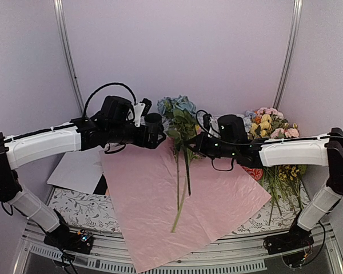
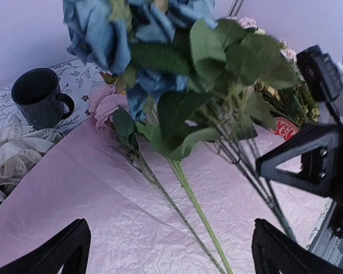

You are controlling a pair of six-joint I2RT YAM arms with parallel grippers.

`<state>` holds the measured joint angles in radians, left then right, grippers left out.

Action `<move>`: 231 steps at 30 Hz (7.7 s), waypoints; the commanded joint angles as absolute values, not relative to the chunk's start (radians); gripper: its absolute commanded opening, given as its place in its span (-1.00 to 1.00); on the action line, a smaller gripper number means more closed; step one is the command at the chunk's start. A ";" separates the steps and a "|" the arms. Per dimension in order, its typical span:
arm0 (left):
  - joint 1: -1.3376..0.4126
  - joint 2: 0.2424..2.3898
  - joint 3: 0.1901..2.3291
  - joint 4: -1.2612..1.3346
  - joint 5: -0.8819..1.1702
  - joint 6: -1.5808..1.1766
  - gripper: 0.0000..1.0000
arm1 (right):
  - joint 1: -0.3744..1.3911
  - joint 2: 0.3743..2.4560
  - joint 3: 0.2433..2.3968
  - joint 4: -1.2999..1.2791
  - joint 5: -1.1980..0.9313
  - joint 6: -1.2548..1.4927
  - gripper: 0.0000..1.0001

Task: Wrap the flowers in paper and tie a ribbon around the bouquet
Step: Place the fake flower on the flattened wrapping paper, then pick up the fake flower from the center of the board, then place the fake flower on the flattened wrapping paper, then pick up the fake flower from the center of the board, then pass from the right arm to the left

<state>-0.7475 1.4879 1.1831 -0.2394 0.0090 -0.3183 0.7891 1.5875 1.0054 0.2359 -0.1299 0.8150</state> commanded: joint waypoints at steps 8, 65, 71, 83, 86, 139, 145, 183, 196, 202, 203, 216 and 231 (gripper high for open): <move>-0.711 1.418 1.132 -0.208 0.002 -0.321 0.98 | 0.832 1.847 1.066 0.330 -0.037 1.020 -0.84; -0.698 1.462 1.144 -0.199 0.049 -0.319 0.98 | -0.101 1.425 0.897 -0.415 0.018 0.275 -1.00; -0.698 1.458 1.146 -0.199 0.045 -0.319 0.98 | -0.101 1.343 0.979 -0.451 0.085 0.239 -1.00; -0.698 1.455 1.152 -0.198 0.038 -0.307 0.98 | -0.101 0.941 1.067 -0.145 0.186 0.150 -1.00; -0.698 1.456 1.151 -0.199 0.038 -0.308 0.98 | -0.100 0.946 1.176 -0.136 0.023 0.123 -1.00; -0.690 1.438 1.109 -0.210 0.013 -0.325 0.98 | 0.130 1.487 1.389 -0.604 -0.086 0.309 0.37; -0.690 1.441 1.107 -0.208 0.010 -0.328 0.98 | -0.031 1.505 1.337 -0.674 -0.025 0.224 -0.19; -0.690 1.458 1.121 -0.226 0.007 -0.325 0.98 | -0.077 1.694 1.340 -0.635 0.063 0.183 -1.00; -0.690 1.449 1.129 -0.221 0.007 -0.322 0.98 | -0.076 1.307 1.362 -0.488 0.115 0.191 -1.00; -0.707 1.411 1.098 -0.112 0.105 -0.291 0.98 | 0.059 1.158 1.157 -0.073 -0.521 0.332 -1.00; -0.722 1.406 1.098 -0.084 0.129 -0.277 0.98 | 0.116 1.149 1.100 0.037 -0.564 0.425 -1.00; -0.816 1.427 0.974 0.342 0.464 -0.386 0.80 | 0.778 1.457 0.961 0.716 -0.386 0.698 -1.00; -0.797 1.521 0.907 0.524 0.575 -0.543 -0.72 | 0.844 1.580 0.951 0.754 -0.397 0.780 -1.00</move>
